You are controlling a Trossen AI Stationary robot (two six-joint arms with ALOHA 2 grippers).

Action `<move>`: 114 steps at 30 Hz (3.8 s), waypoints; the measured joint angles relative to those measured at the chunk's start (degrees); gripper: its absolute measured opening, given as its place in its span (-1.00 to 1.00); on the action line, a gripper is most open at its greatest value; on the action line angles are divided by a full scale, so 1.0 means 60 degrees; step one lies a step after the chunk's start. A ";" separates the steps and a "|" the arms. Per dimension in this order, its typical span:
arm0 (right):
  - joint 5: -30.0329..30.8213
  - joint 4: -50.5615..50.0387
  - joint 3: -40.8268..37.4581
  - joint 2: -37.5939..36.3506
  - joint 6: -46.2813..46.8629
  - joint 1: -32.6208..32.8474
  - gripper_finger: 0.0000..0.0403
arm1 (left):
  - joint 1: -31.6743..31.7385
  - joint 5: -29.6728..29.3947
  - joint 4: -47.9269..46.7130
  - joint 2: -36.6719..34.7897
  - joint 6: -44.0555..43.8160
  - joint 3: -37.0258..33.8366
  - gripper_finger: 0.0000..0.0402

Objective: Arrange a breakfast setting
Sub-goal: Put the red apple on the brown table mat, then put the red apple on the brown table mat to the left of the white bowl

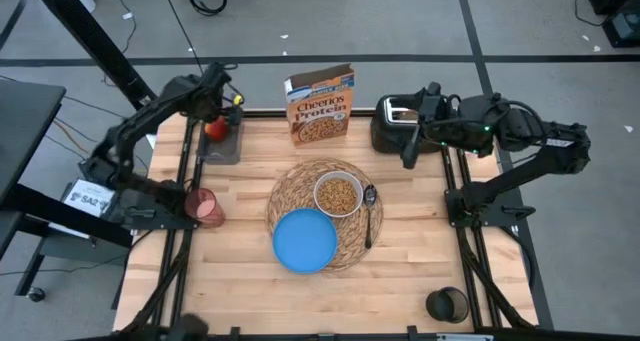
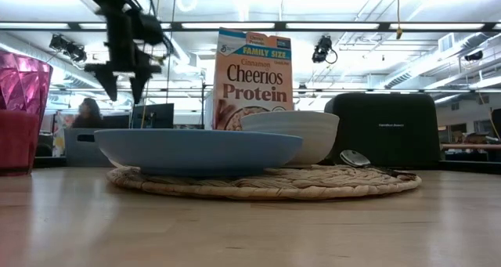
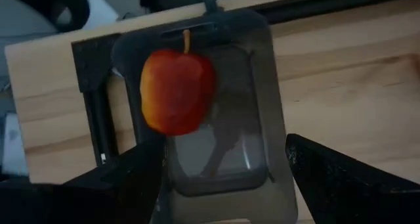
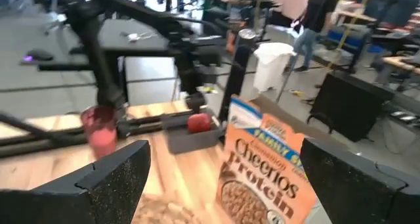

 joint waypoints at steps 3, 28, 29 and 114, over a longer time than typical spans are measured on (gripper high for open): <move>-0.0092 -0.0324 0.0000 -0.0111 0.0046 0.0072 0.95 | 0.0302 -0.0224 -0.0115 0.1005 -0.0060 0.0480 0.57; 0.0357 -0.1577 0.0000 -0.0587 0.1491 0.0115 0.95 | 0.1213 -0.0535 -0.1182 0.5131 -0.0402 0.2057 0.57; 0.0370 -0.1588 0.0000 -0.0617 0.1450 0.0107 0.95 | 0.1190 -0.0421 -0.1248 0.5068 -0.0326 0.2075 0.57; -0.0228 -0.2444 0.0000 -0.0675 0.1999 -0.0359 0.96 | 0.1488 0.1405 0.2146 0.2952 -0.2709 -0.0649 0.75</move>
